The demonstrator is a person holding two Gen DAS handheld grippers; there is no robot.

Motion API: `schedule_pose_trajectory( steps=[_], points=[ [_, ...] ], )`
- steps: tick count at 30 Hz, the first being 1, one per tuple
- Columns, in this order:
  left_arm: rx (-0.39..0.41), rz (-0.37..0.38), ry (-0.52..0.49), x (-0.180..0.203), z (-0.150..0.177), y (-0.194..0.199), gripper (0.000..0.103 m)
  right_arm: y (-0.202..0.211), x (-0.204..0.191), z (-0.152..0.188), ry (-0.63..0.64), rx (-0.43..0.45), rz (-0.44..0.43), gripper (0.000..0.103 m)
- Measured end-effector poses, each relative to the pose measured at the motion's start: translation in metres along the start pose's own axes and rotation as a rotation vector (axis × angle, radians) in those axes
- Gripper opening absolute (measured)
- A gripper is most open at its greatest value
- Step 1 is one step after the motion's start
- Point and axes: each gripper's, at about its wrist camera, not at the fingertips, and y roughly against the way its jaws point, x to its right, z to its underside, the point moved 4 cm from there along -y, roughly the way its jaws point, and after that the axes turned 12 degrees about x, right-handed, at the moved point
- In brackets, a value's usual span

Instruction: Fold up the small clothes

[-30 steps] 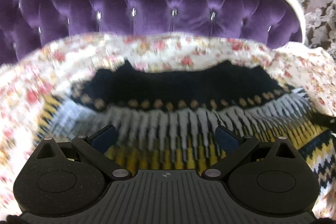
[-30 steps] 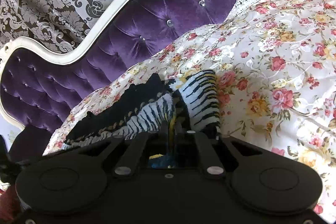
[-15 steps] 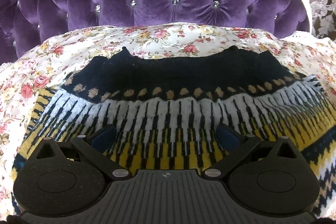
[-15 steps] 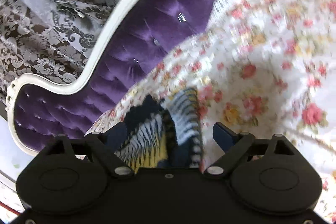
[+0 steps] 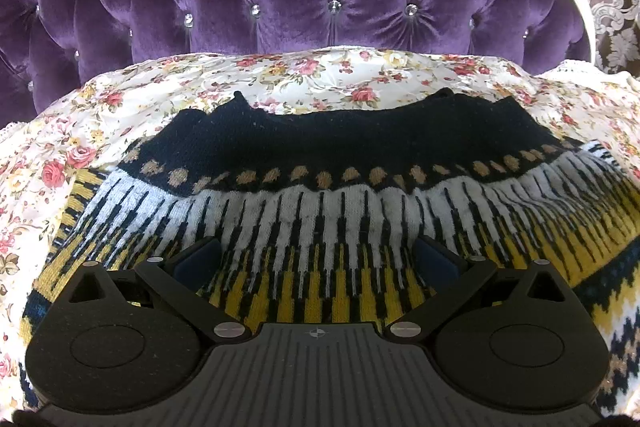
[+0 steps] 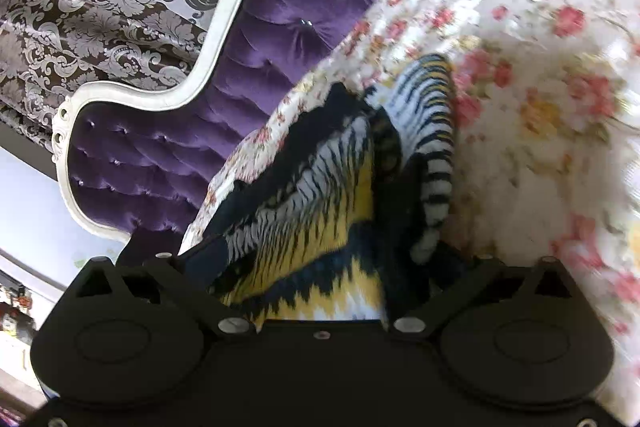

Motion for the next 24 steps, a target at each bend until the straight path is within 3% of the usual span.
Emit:
schedule_pose_trajectory(
  steps=[4, 7, 12, 14, 17, 20, 21, 24],
  points=[
    [-0.025, 0.009, 0.012, -0.001, -0.004, 0.0, 0.103, -0.004, -0.003, -0.005, -0.049, 0.044, 0.057, 0.103],
    [-0.062, 0.023, 0.068, -0.008, -0.018, -0.006, 0.102, -0.005, -0.003, -0.005, -0.045, 0.038, 0.053, 0.103],
    [-0.079, -0.024, 0.091, -0.013, -0.032, -0.029, 0.102, -0.002, -0.004, -0.005, -0.032, 0.029, 0.061, 0.102],
    [-0.083, -0.062, 0.037, -0.006, -0.03, -0.038, 0.103, -0.002, -0.005, -0.004, -0.025, 0.029, 0.076, 0.096],
    [-0.054, -0.088, 0.018, -0.001, -0.026, -0.041, 0.103, -0.004, -0.007, -0.003, 0.013, 0.018, 0.1, 0.078],
    [-0.057, -0.069, 0.021, -0.005, -0.028, -0.04, 0.103, -0.005, -0.007, -0.002, 0.028, 0.01, 0.105, 0.059],
    [-0.061, -0.061, 0.026, -0.006, -0.029, -0.037, 0.101, -0.004, -0.007, -0.002, 0.028, 0.012, 0.102, 0.047],
    [-0.059, -0.036, 0.079, -0.013, -0.032, -0.022, 0.093, 0.0, -0.01, -0.003, 0.037, 0.026, 0.092, 0.043]
  ],
)
